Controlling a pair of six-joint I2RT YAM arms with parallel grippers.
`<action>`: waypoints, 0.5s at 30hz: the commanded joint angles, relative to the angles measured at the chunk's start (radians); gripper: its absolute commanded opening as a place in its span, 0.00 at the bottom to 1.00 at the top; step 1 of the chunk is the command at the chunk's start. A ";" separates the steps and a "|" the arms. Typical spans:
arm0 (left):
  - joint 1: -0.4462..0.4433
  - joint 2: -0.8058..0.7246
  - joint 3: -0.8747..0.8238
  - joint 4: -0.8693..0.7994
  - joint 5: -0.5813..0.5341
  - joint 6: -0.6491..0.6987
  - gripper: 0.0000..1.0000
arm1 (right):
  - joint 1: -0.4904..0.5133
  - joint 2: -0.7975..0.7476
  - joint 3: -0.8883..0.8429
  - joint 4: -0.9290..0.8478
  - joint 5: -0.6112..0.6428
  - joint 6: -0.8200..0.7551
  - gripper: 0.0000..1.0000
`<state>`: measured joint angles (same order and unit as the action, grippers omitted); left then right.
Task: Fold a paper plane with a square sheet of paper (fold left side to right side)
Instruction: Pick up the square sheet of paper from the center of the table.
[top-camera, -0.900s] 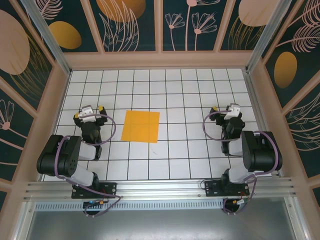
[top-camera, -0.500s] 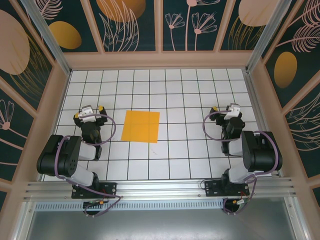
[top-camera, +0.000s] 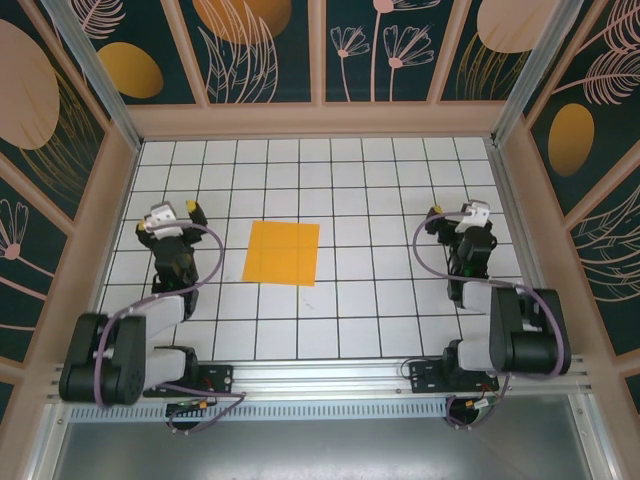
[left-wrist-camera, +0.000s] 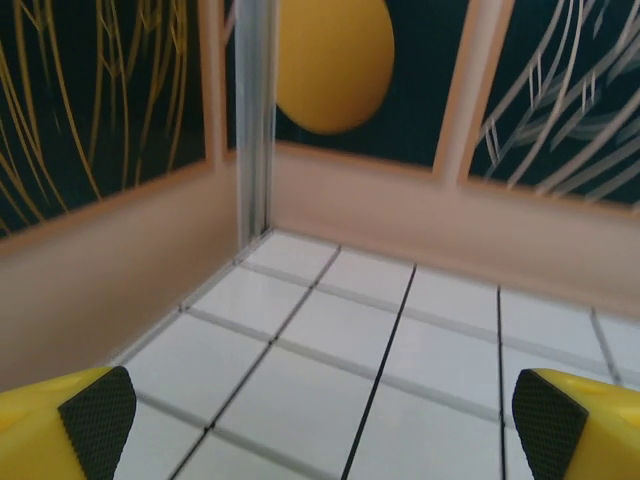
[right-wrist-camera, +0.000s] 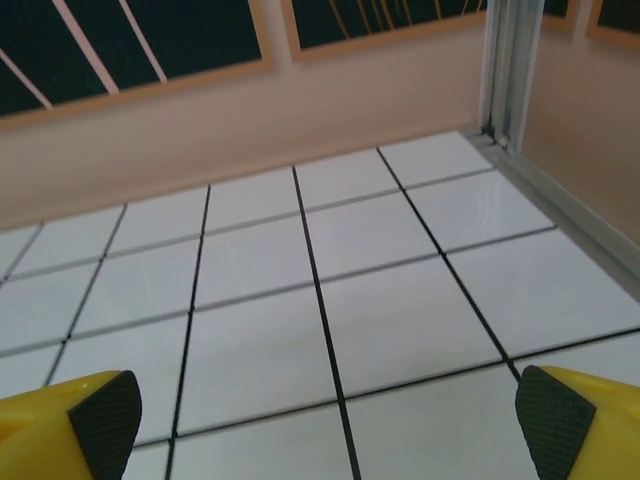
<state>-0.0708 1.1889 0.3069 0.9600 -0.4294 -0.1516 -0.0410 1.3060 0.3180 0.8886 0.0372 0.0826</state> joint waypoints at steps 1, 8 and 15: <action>0.000 -0.084 0.220 -0.528 0.023 -0.199 0.98 | 0.033 -0.107 0.105 -0.334 0.038 0.117 0.99; -0.011 0.046 0.479 -1.098 0.523 -0.448 0.98 | 0.279 -0.059 0.352 -0.795 0.123 0.372 0.99; -0.121 0.185 0.525 -1.247 0.778 -0.450 0.99 | 0.524 0.228 0.646 -0.994 0.073 0.510 0.99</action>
<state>-0.1596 1.3514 0.7986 -0.1303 0.1719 -0.5682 0.4202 1.4593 0.8825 0.0555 0.1303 0.4950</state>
